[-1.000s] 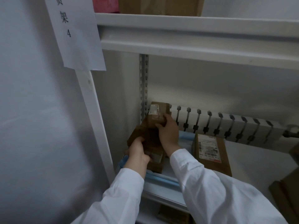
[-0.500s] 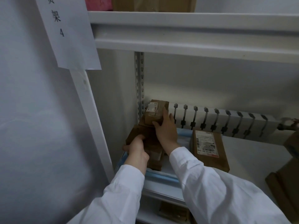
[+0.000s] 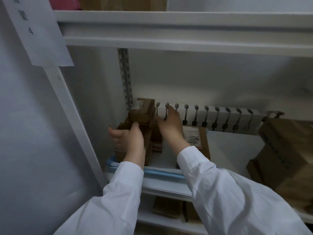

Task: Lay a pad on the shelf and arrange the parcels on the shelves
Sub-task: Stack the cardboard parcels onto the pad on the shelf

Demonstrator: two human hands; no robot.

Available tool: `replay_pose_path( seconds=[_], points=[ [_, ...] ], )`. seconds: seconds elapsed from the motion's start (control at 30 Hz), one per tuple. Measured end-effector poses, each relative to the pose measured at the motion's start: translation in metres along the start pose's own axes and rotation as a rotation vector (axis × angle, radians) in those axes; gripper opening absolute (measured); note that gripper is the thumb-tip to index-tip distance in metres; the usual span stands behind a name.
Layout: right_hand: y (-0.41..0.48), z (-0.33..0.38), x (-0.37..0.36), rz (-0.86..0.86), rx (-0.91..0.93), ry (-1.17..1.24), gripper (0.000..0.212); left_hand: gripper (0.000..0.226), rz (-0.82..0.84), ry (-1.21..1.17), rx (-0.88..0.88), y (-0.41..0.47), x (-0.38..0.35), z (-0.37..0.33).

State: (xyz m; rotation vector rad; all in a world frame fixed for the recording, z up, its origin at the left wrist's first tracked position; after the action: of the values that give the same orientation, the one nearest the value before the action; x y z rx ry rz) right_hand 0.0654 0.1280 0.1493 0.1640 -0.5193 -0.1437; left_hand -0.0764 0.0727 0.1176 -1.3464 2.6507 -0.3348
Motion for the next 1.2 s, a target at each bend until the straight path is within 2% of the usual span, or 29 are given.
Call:
replay_pose_path(
  seconds=[0.1, 0.17, 0.37, 0.7, 0.9, 1.2],
  points=[
    [-0.011, -0.006, 0.041, -0.007, 0.021, 0.001, 0.047, 0.086, 0.091, -0.079, -0.175, -0.04, -0.016, -0.014],
    [-0.019, -0.005, 0.062, -0.01, 0.041, -0.029, 0.039, 0.081, 0.119, -0.1, -0.223, -0.06, -0.024, -0.021],
    [-0.047, -0.018, 0.173, -0.154, 0.086, -0.056, 0.024, 0.057, 0.355, -0.244, -0.184, -0.156, -0.07, -0.008],
    [-0.082, -0.058, 0.275, -0.232, 0.051, -0.058, 0.019, 0.011, 0.541, -0.236, -0.143, -0.252, -0.119, 0.023],
    [-0.094, -0.082, 0.312, -0.263, -0.002, -0.068, 0.023, 0.015, 0.66, -0.181, -0.093, -0.29, -0.147, 0.041],
    [-0.092, -0.084, 0.367, -0.47, -0.016, -0.108, 0.026, 0.007, 0.865, -0.208, 0.0, -0.337, -0.198, 0.029]
  ],
)
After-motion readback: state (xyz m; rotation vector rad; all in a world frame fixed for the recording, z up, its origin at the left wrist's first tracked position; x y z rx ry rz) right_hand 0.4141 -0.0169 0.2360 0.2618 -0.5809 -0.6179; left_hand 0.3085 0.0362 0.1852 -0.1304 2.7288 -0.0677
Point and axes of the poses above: each hand's wrist, its own y-axis towards the middle knuckle, its own x-axis out of the back of the hand, z = x × y, the point moved 5 cm from there along y, towards the middle knuckle
